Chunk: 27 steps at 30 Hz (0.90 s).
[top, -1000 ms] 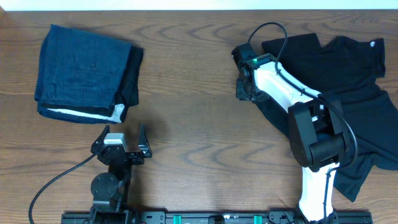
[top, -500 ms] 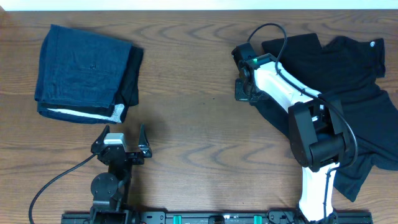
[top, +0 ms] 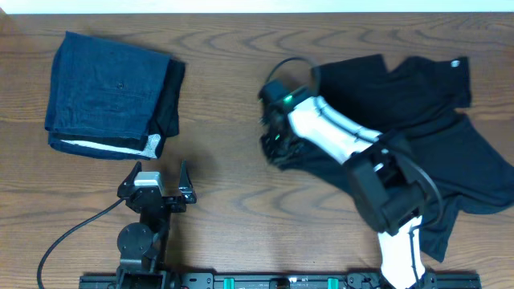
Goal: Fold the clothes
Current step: 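Drag the T-shirt further left and release with the right gripper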
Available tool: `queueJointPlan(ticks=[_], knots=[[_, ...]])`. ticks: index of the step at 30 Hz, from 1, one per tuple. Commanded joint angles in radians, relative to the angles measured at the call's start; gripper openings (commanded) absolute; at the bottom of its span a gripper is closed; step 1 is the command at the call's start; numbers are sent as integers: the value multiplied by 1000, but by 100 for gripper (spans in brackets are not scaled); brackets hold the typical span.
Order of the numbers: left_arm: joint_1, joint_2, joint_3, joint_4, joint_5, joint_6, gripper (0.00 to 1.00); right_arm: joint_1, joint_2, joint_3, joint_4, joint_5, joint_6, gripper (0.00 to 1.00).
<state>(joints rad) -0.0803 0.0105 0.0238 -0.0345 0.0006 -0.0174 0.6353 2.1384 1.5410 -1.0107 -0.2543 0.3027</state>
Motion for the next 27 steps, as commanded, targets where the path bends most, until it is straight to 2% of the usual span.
queueJointPlan(ticks=[1,4,10,14,15,17,20,27], knots=[[0,-6,-20,-37,-9,17,98,97,-32,-18,-42,-49,-93,20],[0,-6,-20,-37,-9,17,98,166,-34,-15,-105,-48,-210,37],[0,-6,-20,-37,-9,17,98,167,-89,65,-165,-5,-249,40],[0,-6,-20,-37,-9,17,98,150,-183,89,-132,0,-249,40],[0,-6,-20,-37,-9,17,98,146,-203,89,-121,15,-248,39],[0,-6,-20,-37,-9,17,98,139,-232,89,-100,54,-247,29],[0,-6,-20,-37,-9,17,98,136,-233,86,-66,98,-226,1],[0,-6,-20,-37,-9,17,98,136,-134,60,25,253,-68,1]])
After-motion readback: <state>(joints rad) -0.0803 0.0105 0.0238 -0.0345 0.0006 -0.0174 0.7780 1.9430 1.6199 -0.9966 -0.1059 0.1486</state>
